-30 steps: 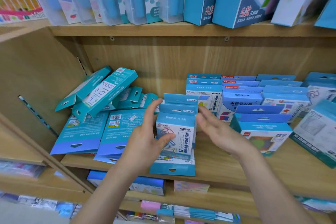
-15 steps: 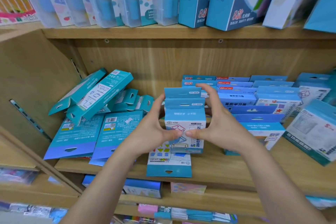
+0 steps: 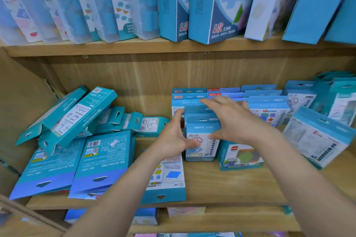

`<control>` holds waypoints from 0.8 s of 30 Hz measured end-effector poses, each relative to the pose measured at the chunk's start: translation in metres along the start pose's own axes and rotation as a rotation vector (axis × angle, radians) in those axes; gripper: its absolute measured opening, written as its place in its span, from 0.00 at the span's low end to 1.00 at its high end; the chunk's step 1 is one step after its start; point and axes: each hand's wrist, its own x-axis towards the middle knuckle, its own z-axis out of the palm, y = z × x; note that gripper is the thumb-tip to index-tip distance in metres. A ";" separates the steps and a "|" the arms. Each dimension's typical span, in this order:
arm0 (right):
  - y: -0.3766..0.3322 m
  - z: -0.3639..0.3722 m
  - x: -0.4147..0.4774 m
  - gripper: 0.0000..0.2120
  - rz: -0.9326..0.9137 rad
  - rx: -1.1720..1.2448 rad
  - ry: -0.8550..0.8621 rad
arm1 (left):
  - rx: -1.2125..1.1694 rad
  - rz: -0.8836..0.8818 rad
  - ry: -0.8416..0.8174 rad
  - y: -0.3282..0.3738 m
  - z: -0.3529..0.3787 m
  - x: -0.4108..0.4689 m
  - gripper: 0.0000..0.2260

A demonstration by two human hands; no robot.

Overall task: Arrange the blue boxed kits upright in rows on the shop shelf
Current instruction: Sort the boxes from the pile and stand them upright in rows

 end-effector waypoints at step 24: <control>-0.006 0.016 0.006 0.27 -0.100 0.174 0.175 | 1.375 -0.096 -0.339 -0.043 -0.051 0.066 0.18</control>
